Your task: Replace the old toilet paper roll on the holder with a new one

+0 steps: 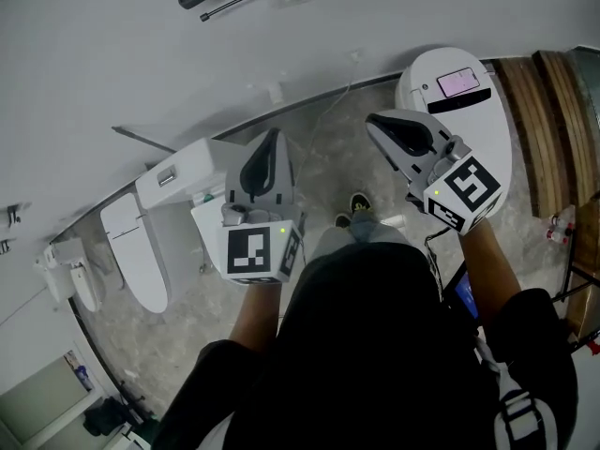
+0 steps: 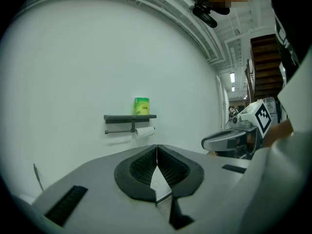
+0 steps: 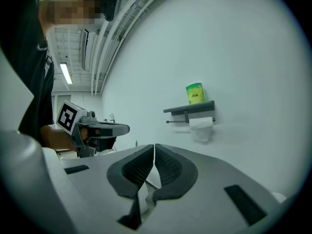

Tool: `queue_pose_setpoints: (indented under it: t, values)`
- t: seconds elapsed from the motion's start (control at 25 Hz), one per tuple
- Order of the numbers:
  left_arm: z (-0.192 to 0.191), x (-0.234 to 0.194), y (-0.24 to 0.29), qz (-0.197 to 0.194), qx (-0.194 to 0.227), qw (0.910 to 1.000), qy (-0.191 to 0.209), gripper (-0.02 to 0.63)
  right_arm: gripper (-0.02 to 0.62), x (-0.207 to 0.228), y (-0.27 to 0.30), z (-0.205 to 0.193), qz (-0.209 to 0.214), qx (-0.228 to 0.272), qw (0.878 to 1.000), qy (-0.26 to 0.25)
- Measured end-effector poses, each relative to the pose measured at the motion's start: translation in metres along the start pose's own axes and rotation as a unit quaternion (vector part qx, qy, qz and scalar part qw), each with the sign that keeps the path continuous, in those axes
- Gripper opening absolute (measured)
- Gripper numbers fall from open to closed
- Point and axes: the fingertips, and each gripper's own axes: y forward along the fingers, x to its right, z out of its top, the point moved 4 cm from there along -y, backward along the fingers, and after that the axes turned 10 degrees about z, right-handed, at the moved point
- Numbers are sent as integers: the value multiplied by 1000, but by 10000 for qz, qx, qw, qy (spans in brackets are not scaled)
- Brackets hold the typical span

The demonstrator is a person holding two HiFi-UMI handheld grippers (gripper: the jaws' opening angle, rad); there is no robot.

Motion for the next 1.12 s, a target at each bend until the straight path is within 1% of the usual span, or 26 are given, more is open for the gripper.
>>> queue_pose_setpoints:
  t: [0.28,0.44,0.64,0.8,1.12]
  values:
    - [5,4,10,92,26,9999,-123,23,20,11,5,2,89,34,10000,27]
    - [3,0,17,64,27,9999,-142,23,20,17,13,1,110,-3,9999,11]
    - [2,-19,34,45,53,9998,-195,23,20,30,34,6,52,-32,10000,-19]
    - [2,-34,54,-75,38,9998,-154,23,20,43,52,10,-9,-65,10000,28]
    - [15,-79,100,-184,238,9993,-239,23,20,74,95,30,-221,-39,9997,-96]
